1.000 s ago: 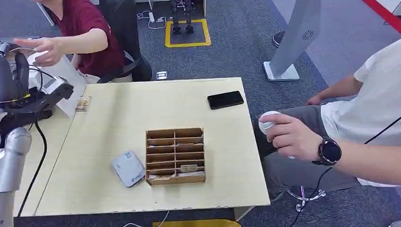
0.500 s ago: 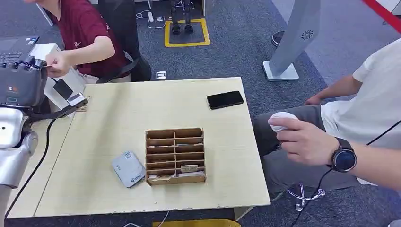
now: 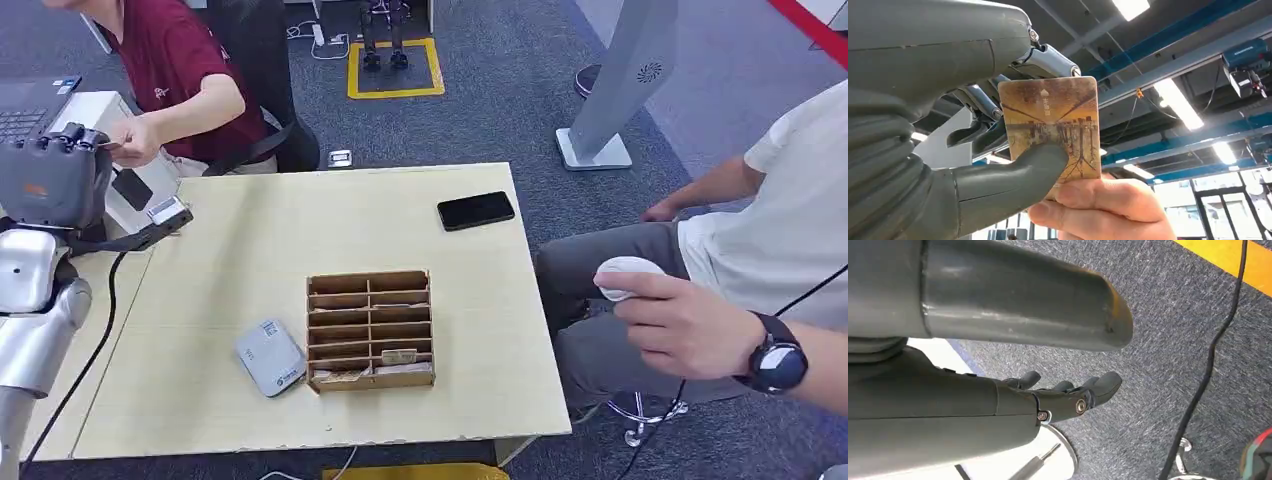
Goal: Pass the card to the sensor for recognition and then transmit it.
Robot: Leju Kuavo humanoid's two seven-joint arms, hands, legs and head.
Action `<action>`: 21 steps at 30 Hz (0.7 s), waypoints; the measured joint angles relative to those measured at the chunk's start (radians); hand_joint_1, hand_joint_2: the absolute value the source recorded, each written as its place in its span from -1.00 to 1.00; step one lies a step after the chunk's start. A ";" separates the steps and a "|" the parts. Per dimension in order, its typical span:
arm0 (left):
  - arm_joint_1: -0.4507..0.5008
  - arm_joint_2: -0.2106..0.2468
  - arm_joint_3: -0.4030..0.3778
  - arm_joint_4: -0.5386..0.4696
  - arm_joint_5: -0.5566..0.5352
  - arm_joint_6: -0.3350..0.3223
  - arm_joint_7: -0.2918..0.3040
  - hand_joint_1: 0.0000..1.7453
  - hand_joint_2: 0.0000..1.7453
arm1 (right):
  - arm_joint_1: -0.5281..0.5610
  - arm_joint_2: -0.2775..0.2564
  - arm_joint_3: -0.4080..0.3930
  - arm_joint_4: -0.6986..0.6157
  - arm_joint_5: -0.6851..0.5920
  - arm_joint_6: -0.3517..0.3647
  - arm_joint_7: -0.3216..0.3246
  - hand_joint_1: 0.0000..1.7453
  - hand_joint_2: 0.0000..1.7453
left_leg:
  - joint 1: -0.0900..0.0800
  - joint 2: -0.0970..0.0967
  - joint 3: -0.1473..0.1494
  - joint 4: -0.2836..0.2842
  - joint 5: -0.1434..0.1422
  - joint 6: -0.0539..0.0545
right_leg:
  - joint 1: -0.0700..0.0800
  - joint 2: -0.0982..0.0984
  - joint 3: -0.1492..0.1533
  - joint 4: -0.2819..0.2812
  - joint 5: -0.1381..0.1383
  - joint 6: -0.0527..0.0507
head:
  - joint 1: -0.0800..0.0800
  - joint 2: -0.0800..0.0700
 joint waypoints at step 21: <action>0.004 0.013 0.001 -0.067 0.277 -0.213 -0.051 -1.00 1.00 | 0.007 0.000 0.000 0.000 0.000 0.000 0.013 -1.00 -1.00 | 0.000 0.000 0.000 0.000 0.000 0.000 | 0.000 0.000 0.000 0.000 0.000 -0.001 | 0.000 0.000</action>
